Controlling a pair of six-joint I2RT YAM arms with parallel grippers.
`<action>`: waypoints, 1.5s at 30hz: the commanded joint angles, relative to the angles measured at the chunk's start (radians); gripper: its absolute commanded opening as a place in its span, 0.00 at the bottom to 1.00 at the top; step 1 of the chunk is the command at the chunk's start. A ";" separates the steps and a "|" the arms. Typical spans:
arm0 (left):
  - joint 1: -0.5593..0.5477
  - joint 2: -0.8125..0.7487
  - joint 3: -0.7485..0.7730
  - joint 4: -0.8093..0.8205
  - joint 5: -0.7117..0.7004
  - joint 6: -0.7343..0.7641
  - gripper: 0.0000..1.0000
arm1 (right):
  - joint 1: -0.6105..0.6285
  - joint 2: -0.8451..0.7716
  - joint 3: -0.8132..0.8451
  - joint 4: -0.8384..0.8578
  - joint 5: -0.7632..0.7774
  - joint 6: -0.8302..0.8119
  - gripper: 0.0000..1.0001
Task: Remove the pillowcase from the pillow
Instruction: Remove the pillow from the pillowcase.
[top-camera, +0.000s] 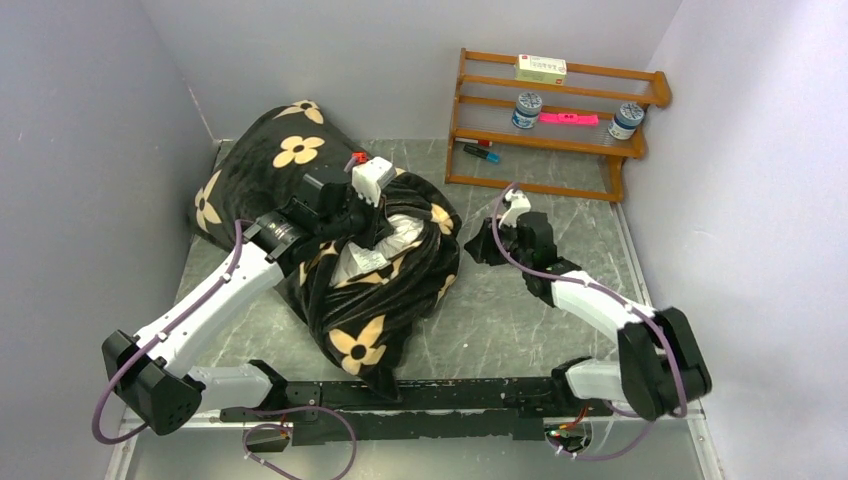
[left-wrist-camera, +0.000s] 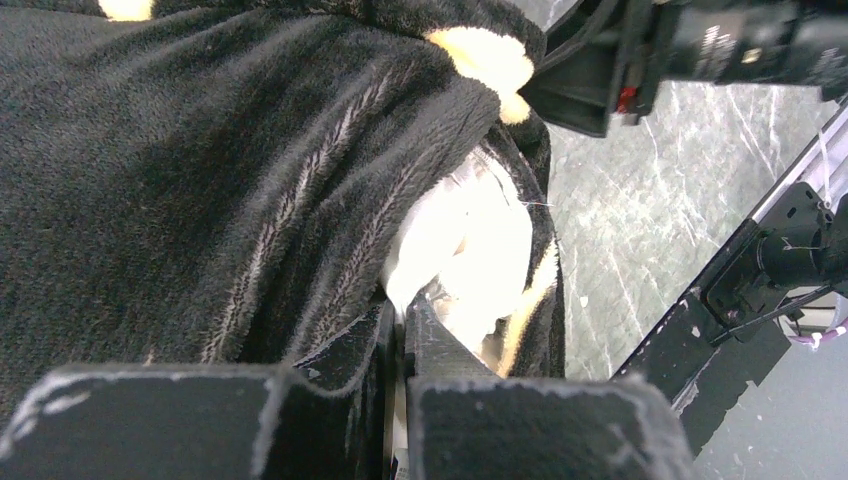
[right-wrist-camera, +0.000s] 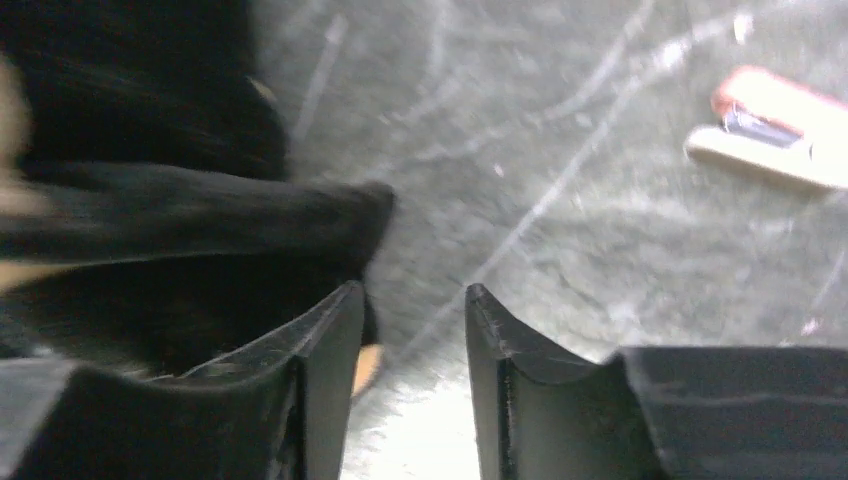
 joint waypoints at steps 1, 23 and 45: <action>0.018 -0.010 0.006 0.076 -0.048 0.047 0.05 | 0.001 -0.144 0.085 -0.009 -0.130 -0.096 0.50; 0.018 -0.063 0.012 0.051 0.023 0.077 0.05 | 0.103 -0.047 0.161 0.106 -0.218 -0.104 0.55; 0.019 -0.225 -0.073 0.010 0.098 0.067 0.05 | -0.043 0.283 0.329 0.015 -0.049 -0.031 0.00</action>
